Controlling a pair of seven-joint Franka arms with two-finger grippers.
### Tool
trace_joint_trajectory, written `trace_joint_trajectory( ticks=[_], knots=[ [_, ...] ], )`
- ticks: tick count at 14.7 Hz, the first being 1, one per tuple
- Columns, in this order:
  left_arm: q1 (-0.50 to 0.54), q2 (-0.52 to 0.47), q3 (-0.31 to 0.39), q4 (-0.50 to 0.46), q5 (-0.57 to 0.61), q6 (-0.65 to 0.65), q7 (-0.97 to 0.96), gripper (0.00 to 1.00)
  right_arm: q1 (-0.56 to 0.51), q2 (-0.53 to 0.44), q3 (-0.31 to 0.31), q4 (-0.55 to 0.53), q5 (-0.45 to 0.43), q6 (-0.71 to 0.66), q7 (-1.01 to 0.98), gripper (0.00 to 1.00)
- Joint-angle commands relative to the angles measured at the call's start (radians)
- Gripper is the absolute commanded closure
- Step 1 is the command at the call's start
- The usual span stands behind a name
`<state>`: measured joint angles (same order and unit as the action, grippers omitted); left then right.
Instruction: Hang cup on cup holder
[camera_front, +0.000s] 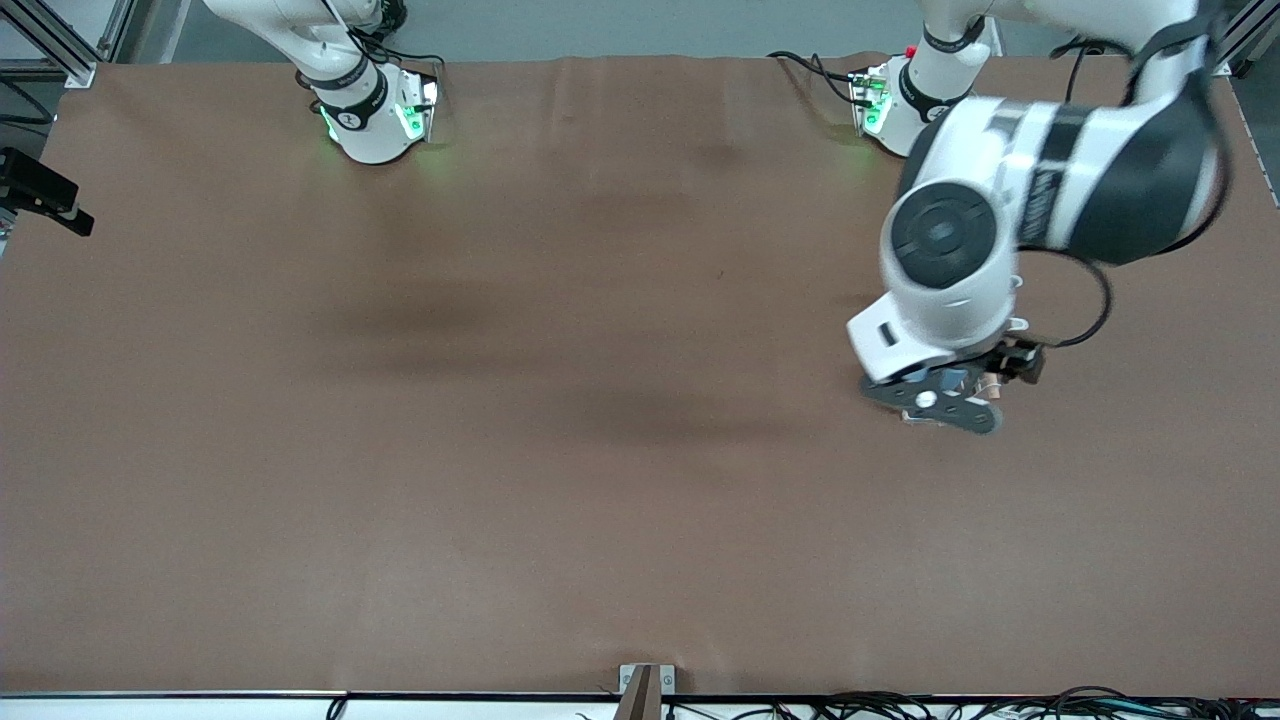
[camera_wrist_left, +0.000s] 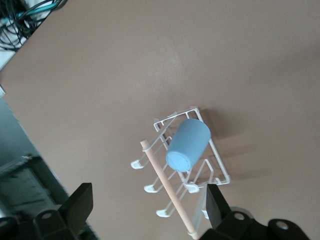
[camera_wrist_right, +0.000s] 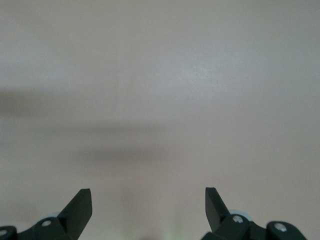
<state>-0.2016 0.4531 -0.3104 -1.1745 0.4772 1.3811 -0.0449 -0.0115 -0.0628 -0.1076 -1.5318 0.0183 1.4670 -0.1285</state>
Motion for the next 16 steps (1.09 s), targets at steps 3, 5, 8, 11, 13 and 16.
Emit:
trace_joint_trajectory(
  ticks=[3,5,8,11,13,16],
  knots=[
    [0.099,-0.135,-0.001,-0.022,-0.179,0.023,-0.030,0.00,-0.001,-0.022,-0.003,-0.024,-0.001,0.001,0.010,0.00],
    [0.142,-0.159,-0.002,-0.022,-0.232,0.021,-0.029,0.00,0.001,-0.022,-0.003,-0.024,-0.001,0.004,0.010,0.00],
    [0.212,-0.166,0.004,-0.017,-0.273,0.013,-0.020,0.00,0.004,-0.022,-0.003,-0.024,-0.001,0.009,0.012,0.00],
    [0.260,-0.191,0.004,-0.028,-0.339,0.010,-0.032,0.00,0.001,-0.022,-0.003,-0.024,-0.001,0.007,0.010,0.00],
    [0.274,-0.203,0.007,-0.028,-0.358,0.010,-0.036,0.00,0.001,-0.022,-0.003,-0.024,-0.001,0.001,0.012,0.00],
    [0.298,-0.293,0.010,-0.114,-0.396,0.012,-0.030,0.00,0.001,-0.022,-0.003,-0.024,-0.001,0.003,0.010,0.00]
  ],
)
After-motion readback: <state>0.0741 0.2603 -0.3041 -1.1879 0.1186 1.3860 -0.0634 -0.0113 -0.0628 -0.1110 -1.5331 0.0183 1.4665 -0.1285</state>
